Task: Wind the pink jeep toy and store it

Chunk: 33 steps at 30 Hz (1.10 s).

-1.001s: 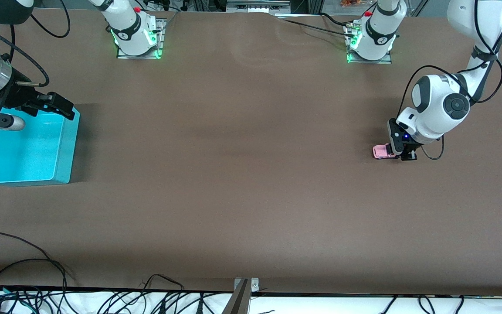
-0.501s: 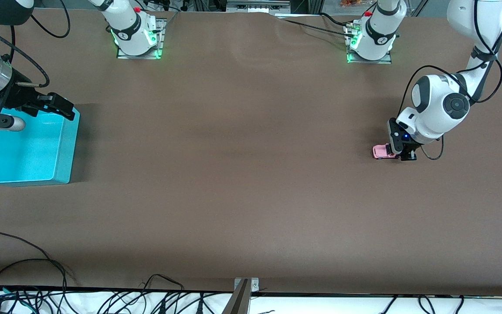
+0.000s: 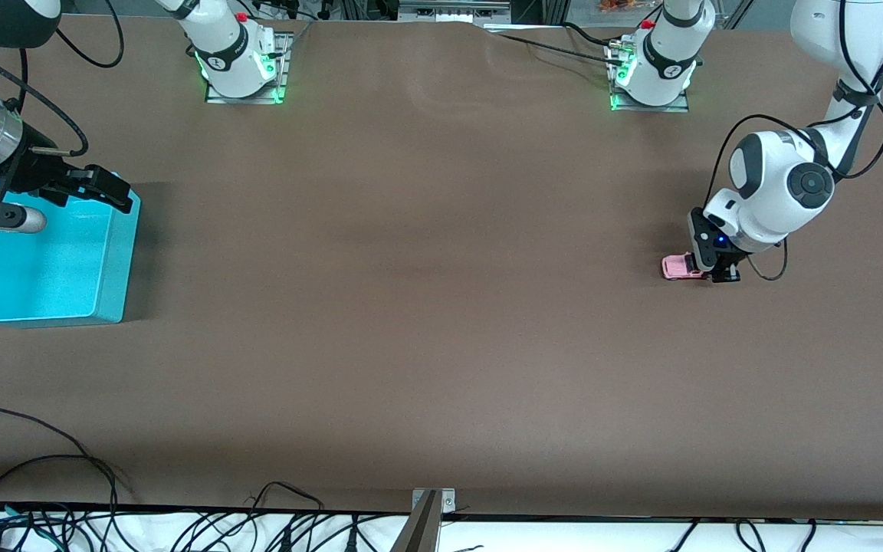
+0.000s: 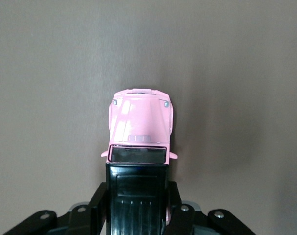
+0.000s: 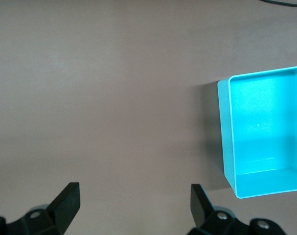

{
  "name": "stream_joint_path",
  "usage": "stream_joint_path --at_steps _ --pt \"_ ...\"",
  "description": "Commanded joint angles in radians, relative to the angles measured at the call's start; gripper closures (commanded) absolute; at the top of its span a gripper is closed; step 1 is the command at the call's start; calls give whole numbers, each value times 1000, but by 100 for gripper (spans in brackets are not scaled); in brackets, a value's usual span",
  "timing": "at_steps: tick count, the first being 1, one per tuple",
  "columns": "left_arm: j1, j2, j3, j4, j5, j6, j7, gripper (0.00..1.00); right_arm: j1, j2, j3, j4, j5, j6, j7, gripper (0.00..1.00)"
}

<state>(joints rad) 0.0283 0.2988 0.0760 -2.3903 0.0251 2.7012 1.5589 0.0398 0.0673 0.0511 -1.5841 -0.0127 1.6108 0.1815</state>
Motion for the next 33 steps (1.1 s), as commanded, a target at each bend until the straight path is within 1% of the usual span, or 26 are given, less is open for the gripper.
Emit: stream_joint_path --at_steps 1,8,18,33 --pt "2 77 33 8 -16 58 87 100 -9 9 4 24 2 -5 -7 0" --pt "4 83 77 8 -27 58 158 100 -9 9 4 24 0 0 -7 0" --pt "5 94 140 8 -25 58 196 100 -9 9 4 24 0 3 -7 0" --pt "12 100 263 7 -24 58 317 100 -9 9 3 24 0 3 -7 0"
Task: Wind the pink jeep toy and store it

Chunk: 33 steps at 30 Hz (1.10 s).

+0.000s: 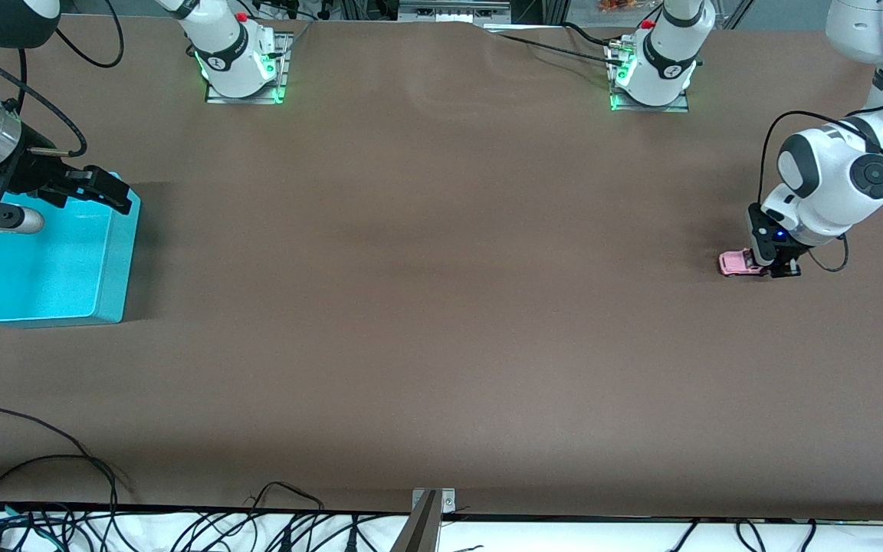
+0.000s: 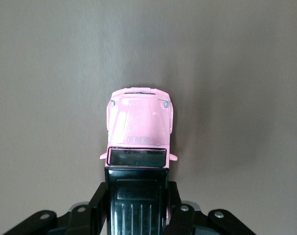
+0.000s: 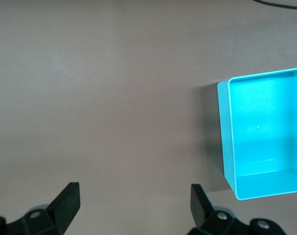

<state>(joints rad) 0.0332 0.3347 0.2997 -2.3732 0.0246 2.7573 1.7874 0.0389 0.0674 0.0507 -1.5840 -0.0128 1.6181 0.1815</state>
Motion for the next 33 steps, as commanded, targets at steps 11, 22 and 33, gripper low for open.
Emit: stream_joint_path --at_steps 11,22,33 --pt "14 63 108 -9 -29 2 211 100 -8 9 5 24 0 -4 -7 0" --pt "16 63 118 -6 -32 2 221 100 -8 9 5 24 0 -4 -7 0" --pt "14 61 118 5 -31 2 222 100 -8 9 5 24 0 -4 -7 0"
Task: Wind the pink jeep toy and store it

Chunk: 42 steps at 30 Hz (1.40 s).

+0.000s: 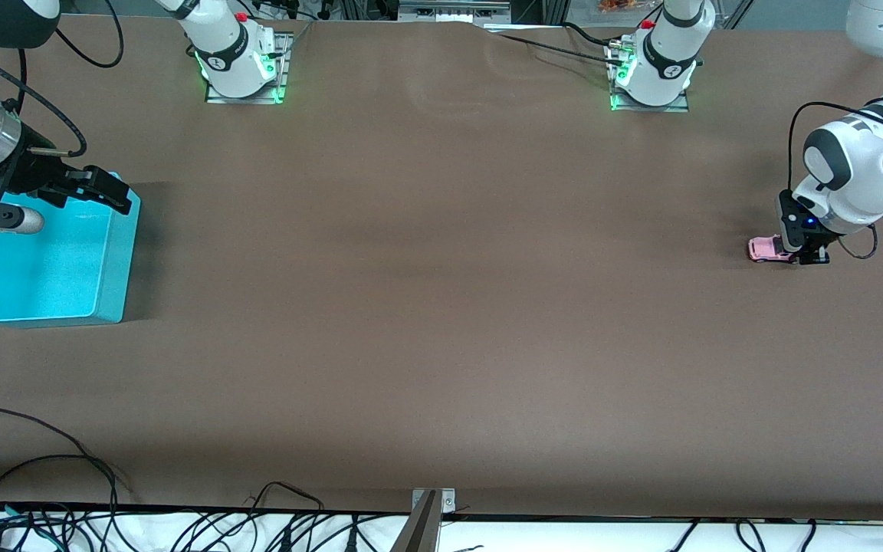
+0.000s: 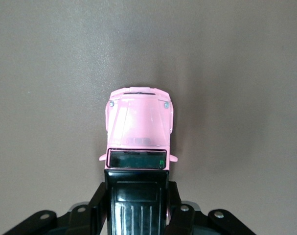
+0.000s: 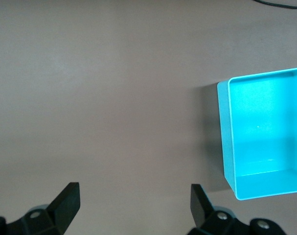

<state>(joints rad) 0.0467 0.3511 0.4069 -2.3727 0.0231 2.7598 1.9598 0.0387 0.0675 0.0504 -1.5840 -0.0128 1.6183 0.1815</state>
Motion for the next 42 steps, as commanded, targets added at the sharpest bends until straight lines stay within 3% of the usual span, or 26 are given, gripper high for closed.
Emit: stream_joint_path --at_steps 1,8,11,14,15,16,42 --pt "1 45 10 4 -29 0 50 100 -8 9 5 24 0 -5 -7 0" --pt "-1 43 9 6 -29 0 47 98 -8 11 3 24 0 3 -7 0" --pt "-1 42 9 7 -29 0 48 67 -8 12 5 24 0 3 -7 0" --pt "-1 42 7 16 -29 -2 48 25 -8 15 5 24 0 3 -7 0" --pt "-1 40 7 16 -29 -2 50 4 -8 15 5 24 0 3 -7 0" --pt "-1 39 7 18 -29 -3 51 0 -8 15 3 24 0 3 -7 0" --pt "-2 35 7 20 -29 -8 51 0 -8 15 5 24 0 9 -7 0"
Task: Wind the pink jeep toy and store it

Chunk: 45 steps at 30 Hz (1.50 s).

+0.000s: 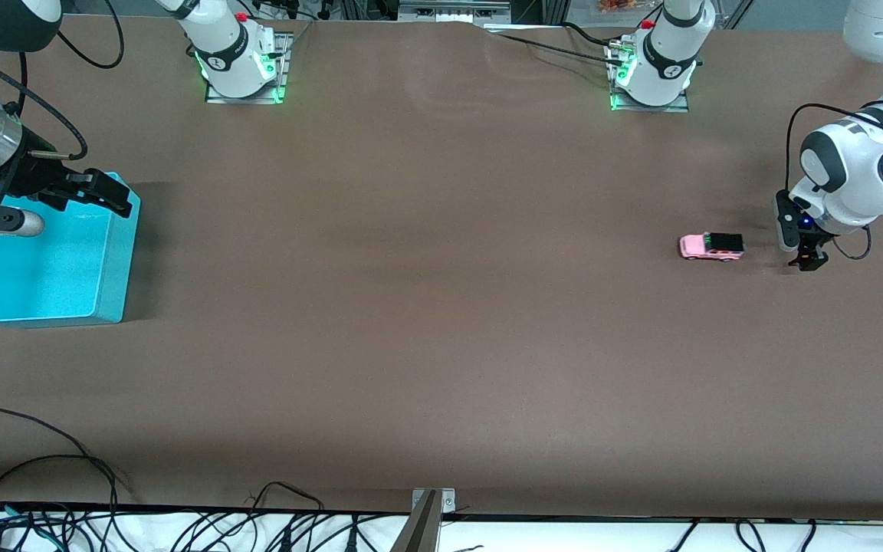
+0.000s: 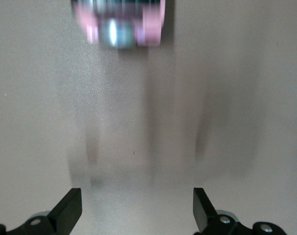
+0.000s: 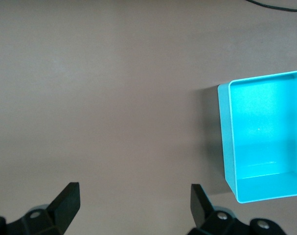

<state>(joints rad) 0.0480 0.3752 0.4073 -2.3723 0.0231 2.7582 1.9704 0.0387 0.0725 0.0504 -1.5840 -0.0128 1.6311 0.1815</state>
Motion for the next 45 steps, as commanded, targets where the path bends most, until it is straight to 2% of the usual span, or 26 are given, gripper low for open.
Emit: stream_joint_path --at_steps 1,7,15,26,39,45 --pt "-2 11 7 19 -29 -6 41 0 -8 10 3 24 0 -4 -7 0" --pt "-4 4 7 18 -29 -8 41 0 -8 10 5 24 0 -4 -7 0" --pt "-19 -67 -2 19 -28 -55 32 0 -8 10 5 24 1 -4 -7 0" --pt "-30 -124 -5 19 -26 -57 27 0 -8 10 5 24 0 -4 -7 0" --pt "-33 -283 -12 10 -26 -107 36 0 -8 10 5 24 0 -4 -7 0" --pt "-46 -321 -12 13 -26 -124 38 0 -8 10 5 24 0 -4 -7 0"
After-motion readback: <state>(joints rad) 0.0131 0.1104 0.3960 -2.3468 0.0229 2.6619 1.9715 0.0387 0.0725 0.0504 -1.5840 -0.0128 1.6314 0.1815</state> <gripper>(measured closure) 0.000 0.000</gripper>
